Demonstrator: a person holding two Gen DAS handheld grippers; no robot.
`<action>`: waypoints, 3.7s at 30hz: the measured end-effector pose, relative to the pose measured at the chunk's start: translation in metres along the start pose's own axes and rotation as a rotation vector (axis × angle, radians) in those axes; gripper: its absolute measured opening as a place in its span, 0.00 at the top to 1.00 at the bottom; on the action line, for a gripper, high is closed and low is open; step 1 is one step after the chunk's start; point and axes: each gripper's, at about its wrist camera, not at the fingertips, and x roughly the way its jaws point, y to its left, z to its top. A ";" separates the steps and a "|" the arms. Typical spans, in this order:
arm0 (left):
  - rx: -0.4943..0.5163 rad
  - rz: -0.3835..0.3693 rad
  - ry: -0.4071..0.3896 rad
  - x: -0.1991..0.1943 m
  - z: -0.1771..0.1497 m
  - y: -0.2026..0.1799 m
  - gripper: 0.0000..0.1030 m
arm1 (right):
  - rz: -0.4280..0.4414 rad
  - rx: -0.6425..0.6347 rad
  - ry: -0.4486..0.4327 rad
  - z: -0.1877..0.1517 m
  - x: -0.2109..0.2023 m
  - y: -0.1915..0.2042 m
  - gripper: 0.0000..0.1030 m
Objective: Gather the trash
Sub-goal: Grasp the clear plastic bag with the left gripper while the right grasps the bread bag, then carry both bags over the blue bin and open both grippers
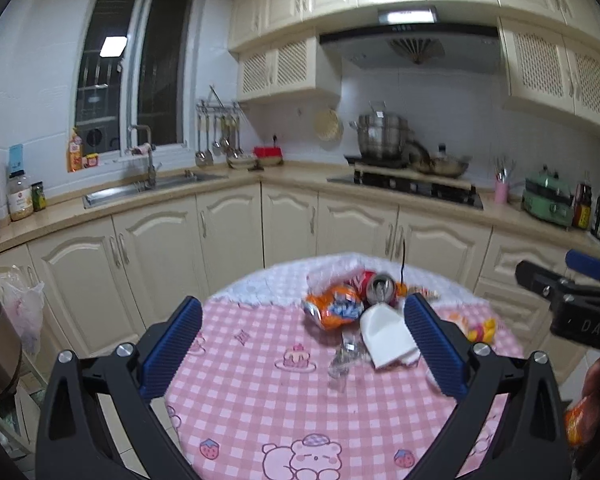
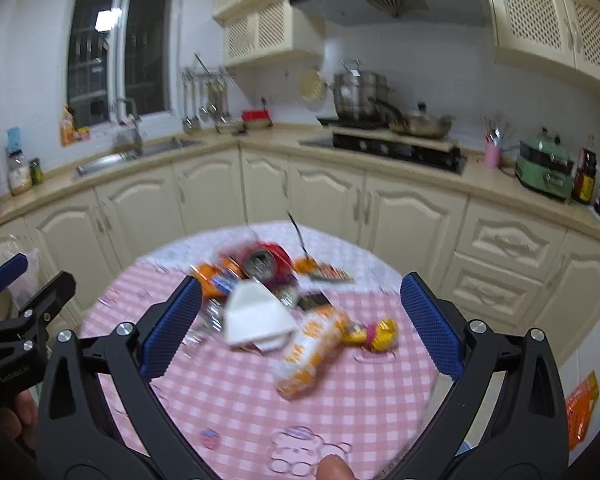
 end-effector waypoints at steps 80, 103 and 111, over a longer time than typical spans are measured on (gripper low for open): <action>0.271 -0.720 0.346 0.058 -0.091 -0.264 0.76 | -0.089 0.563 0.314 -0.168 0.008 -0.298 0.59; 0.509 -0.740 0.792 0.172 -0.274 -0.479 0.11 | -0.304 0.963 0.611 -0.368 0.051 -0.439 0.07; 0.498 -0.727 0.674 0.140 -0.231 -0.451 0.11 | -0.327 0.929 0.524 -0.331 0.028 -0.428 0.06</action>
